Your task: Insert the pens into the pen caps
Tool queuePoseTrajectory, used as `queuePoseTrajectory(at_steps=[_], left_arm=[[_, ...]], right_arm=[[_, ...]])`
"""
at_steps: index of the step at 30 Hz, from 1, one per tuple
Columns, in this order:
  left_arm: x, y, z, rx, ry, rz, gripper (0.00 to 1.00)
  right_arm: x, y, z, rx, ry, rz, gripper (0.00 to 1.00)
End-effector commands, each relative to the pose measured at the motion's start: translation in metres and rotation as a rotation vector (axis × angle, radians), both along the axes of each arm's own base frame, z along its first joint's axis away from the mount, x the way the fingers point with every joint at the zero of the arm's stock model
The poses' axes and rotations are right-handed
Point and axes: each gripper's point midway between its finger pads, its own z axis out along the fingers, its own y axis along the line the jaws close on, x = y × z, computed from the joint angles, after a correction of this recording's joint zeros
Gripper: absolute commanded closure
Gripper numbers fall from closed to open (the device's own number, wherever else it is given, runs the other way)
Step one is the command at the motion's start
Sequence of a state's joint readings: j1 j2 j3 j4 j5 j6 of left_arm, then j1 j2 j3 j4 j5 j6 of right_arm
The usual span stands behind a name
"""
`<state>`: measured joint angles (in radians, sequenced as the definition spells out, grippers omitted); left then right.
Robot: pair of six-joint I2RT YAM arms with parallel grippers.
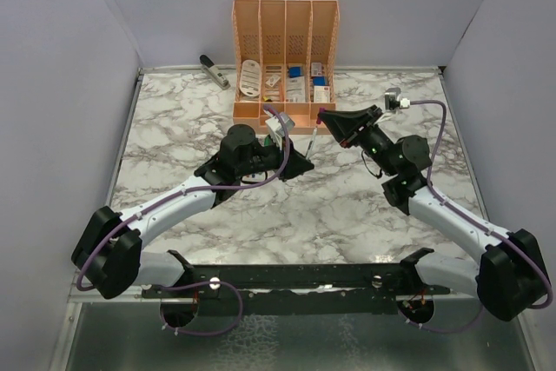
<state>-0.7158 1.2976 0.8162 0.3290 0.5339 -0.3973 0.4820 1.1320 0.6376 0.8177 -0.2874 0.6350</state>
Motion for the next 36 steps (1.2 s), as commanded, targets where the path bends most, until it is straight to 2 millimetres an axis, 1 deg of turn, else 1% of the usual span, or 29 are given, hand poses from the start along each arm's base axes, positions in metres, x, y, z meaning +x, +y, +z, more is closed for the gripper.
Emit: queuePoseTrajectory(at_steps=[1,11,21,36], left_arm=[[-0.005,-0.004,0.016,-0.037,-0.043,-0.038,1.00],[0.002,-0.007,0.013,-0.028,-0.039,-0.020,1.00],[0.003,-0.009,0.006,-0.016,-0.030,-0.025,1.00],[0.006,-0.005,0.016,-0.030,-0.062,0.004,1.00]], right_arm=[[0.000,0.002,0.009,0.010,-0.034,0.016,0.98],[-0.001,0.002,0.009,-0.001,-0.032,0.020,0.98],[0.003,-0.004,0.018,0.020,-0.049,-0.023,0.98],[-0.001,-0.004,0.013,0.002,-0.045,-0.017,0.98]])
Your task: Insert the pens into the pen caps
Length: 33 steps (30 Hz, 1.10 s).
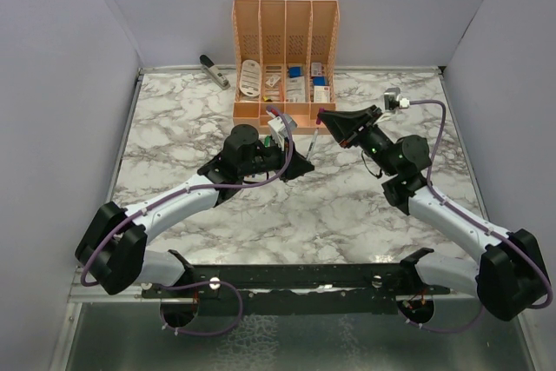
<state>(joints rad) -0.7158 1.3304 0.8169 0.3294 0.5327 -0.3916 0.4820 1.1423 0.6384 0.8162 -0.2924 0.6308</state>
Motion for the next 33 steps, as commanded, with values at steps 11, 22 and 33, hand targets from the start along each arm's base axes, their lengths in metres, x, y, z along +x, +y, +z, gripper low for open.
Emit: queuePoseTrajectory(at_steps=[11,22,33], left_arm=[[0.003,0.000,0.034,-0.067,-0.093,0.019,1.00],[0.000,0.000,0.031,-0.067,-0.084,0.012,1.00],[0.002,-0.001,0.026,-0.063,-0.070,0.014,1.00]], right_arm=[[-0.004,-0.004,0.008,-0.005,-0.026,-0.005,0.98],[-0.004,-0.004,0.004,0.007,-0.020,0.000,0.98],[-0.006,-0.003,0.008,0.025,-0.016,0.014,0.98]])
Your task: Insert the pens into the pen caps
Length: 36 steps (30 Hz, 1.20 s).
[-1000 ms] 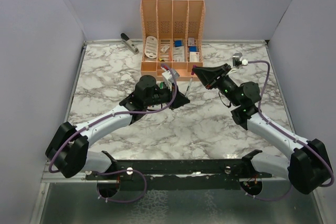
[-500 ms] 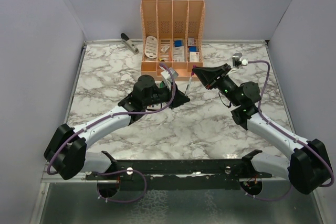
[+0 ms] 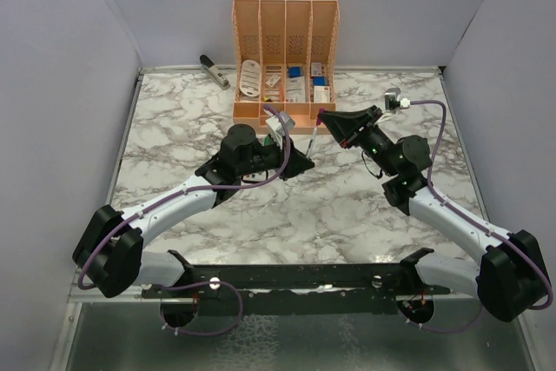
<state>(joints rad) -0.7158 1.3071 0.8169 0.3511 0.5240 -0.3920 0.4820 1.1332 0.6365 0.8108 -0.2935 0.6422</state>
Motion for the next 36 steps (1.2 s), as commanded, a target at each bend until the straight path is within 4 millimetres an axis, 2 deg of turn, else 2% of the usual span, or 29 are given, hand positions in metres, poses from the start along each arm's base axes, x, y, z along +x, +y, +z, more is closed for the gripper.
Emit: queuePoseTrajectory(at_steps=[1,10,23,31,36], left_arm=[[0.001,-0.003,0.012,-0.035,-0.034,0.005,1.00],[0.003,-0.004,0.011,-0.034,-0.030,0.005,1.00],[0.008,-0.005,0.015,-0.044,-0.039,0.025,1.00],[0.007,-0.004,0.037,-0.085,-0.089,0.025,1.00],[0.005,-0.003,0.053,-0.121,-0.112,0.017,1.00]], right_arm=[[-0.004,-0.002,0.007,0.017,-0.021,0.011,0.98],[-0.005,-0.001,0.009,0.017,-0.024,0.018,0.98],[-0.008,0.008,-0.003,0.001,0.019,0.078,0.98],[-0.012,0.008,-0.013,-0.016,0.046,0.089,0.98],[-0.015,0.015,-0.019,-0.025,0.063,0.138,0.98]])
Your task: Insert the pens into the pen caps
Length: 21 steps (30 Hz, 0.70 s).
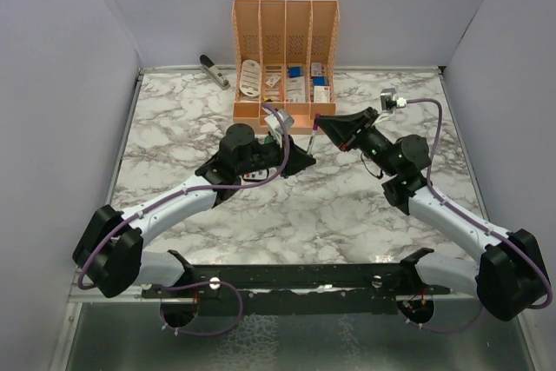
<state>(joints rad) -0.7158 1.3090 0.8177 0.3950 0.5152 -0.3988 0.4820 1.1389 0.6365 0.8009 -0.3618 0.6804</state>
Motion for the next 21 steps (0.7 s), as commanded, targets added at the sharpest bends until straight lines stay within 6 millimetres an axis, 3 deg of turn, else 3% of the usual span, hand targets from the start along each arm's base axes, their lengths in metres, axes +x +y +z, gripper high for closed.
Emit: queuePoseTrajectory(at_steps=[1,12,21], left_arm=[[0.002,-0.001,0.047,-0.099,-0.089,0.006,1.00],[0.007,0.009,0.100,-0.225,-0.158,0.012,1.00],[0.025,0.016,0.119,-0.285,-0.169,0.050,1.00]], right_arm=[[-0.007,0.008,-0.015,-0.022,0.037,0.074,0.98],[-0.012,0.022,-0.036,-0.064,0.085,0.175,0.98],[-0.009,0.027,-0.062,-0.147,0.160,0.192,0.98]])
